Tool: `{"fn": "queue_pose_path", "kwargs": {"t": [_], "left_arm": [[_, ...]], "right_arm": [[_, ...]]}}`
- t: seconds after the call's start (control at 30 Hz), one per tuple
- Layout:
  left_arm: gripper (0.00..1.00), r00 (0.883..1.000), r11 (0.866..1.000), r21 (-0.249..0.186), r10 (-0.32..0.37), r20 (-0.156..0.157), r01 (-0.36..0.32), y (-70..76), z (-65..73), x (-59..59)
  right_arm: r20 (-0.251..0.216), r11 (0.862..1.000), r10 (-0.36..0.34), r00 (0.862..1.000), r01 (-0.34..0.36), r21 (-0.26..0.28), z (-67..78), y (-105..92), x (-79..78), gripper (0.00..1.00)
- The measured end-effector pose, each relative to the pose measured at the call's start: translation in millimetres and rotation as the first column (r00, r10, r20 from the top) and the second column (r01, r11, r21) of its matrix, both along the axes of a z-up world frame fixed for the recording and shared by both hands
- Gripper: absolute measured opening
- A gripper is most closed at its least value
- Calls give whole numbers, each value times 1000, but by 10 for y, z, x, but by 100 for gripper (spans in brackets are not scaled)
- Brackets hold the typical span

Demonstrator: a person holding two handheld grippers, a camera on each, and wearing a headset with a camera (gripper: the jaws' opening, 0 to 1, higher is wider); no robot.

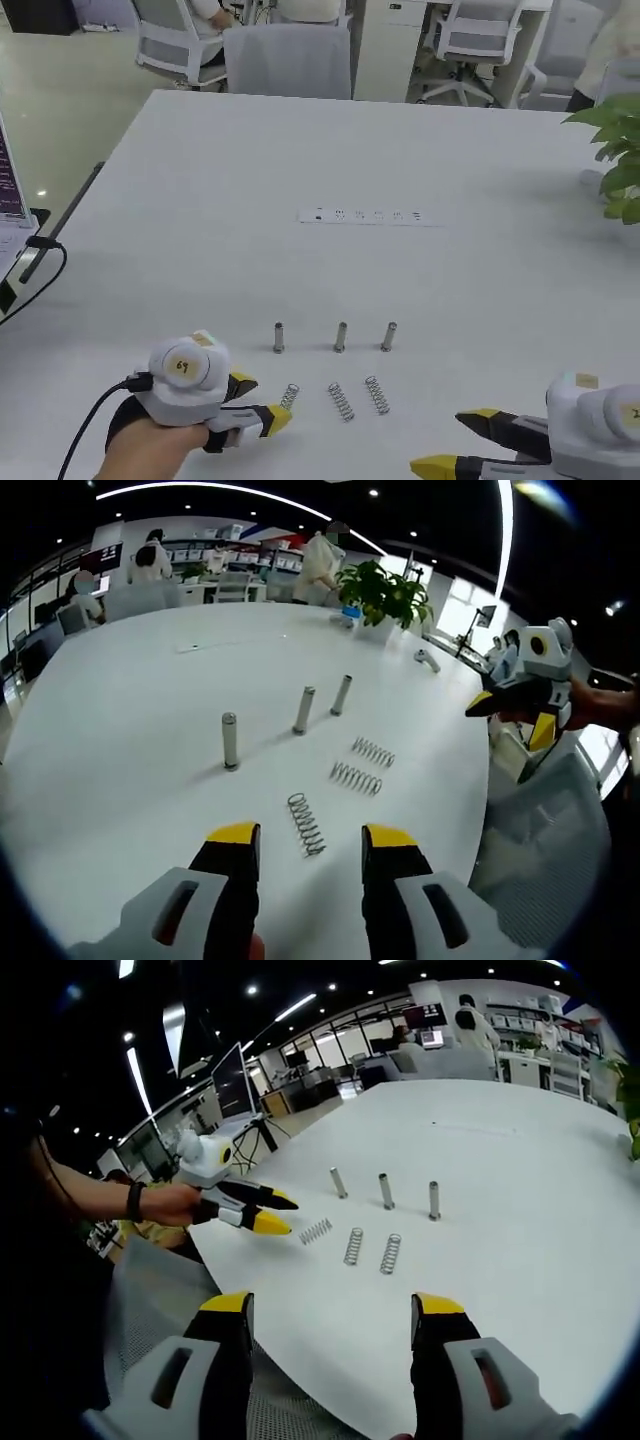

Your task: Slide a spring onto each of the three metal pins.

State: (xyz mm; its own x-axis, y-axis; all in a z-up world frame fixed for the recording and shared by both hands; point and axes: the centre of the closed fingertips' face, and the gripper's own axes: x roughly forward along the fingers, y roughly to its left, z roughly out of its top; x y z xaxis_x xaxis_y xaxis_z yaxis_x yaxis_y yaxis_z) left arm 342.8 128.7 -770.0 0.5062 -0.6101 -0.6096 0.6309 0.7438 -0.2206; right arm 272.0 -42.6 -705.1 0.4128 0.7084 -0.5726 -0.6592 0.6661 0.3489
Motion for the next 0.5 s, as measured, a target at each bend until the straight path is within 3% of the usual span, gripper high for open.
{"fn": "queue_pose_path", "kwargs": {"t": [0.5], "left_arm": [[27,1000,999,44,-7,-25,8,-63,-256,26]], "right_arm": [[-17,1000,-8,1000,8,-9,-29,-86,-33,61]]}}
